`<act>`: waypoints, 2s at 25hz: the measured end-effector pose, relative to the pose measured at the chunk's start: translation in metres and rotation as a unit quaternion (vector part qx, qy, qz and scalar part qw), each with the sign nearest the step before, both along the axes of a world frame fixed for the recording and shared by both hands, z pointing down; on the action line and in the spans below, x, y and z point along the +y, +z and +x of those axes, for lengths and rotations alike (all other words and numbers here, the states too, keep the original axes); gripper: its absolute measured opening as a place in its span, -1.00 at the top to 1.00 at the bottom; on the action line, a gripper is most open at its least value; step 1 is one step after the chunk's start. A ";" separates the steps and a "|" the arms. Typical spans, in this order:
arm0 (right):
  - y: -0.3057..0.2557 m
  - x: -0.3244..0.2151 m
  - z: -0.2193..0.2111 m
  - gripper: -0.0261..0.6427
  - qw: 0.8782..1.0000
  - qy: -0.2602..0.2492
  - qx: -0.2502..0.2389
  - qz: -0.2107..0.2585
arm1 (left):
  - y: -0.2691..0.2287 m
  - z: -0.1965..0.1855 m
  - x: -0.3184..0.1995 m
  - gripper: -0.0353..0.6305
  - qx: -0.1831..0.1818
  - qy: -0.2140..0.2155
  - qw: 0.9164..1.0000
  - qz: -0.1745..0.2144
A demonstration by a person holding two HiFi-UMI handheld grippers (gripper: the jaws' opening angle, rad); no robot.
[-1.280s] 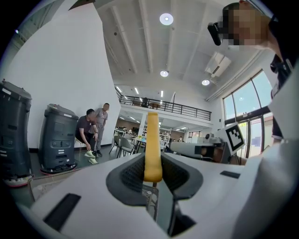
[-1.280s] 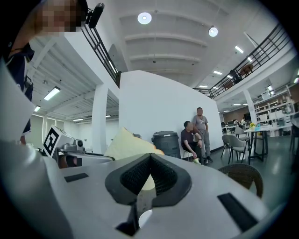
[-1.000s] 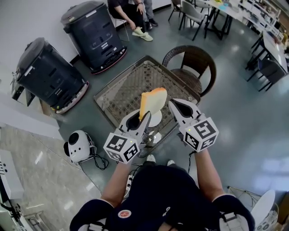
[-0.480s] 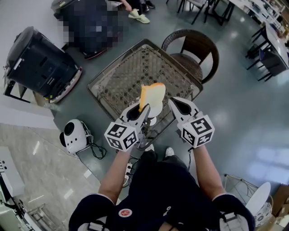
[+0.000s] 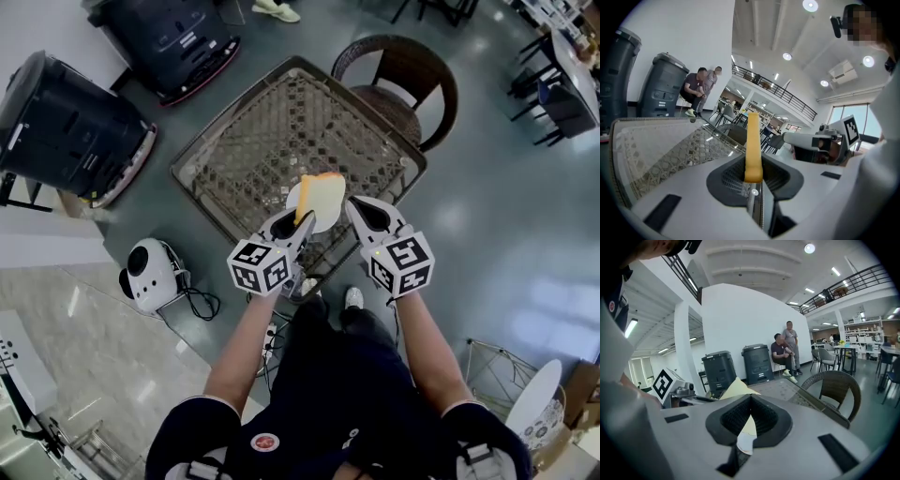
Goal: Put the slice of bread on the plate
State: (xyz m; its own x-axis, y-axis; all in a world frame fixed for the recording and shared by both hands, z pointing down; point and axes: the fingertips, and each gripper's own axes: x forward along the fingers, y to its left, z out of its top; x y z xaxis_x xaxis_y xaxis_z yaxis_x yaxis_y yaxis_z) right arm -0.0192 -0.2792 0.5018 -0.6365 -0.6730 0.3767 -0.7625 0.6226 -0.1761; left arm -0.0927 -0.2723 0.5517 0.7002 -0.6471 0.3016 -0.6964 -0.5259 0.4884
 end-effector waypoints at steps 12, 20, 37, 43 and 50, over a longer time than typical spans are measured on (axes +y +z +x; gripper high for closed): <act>0.038 0.009 0.002 0.90 0.999 0.018 0.015 -0.046 | 0.080 0.003 -0.010 0.63 0.025 0.008 0.995 -0.097; 0.044 0.011 0.007 0.90 0.998 0.019 0.016 -0.057 | 0.105 0.004 -0.010 0.63 0.029 0.001 0.991 -0.133; 0.046 0.010 0.001 0.90 0.998 0.008 0.015 -0.061 | 0.137 -0.015 -0.014 0.62 -0.003 -0.029 0.985 -0.168; 0.049 0.009 0.004 0.90 0.998 0.012 0.016 -0.063 | 0.148 -0.026 -0.019 0.52 -0.040 -0.054 0.983 -0.172; 0.050 0.011 0.009 0.90 0.998 0.016 0.015 -0.066 | 0.165 -0.040 -0.019 0.44 -0.071 -0.081 0.976 -0.190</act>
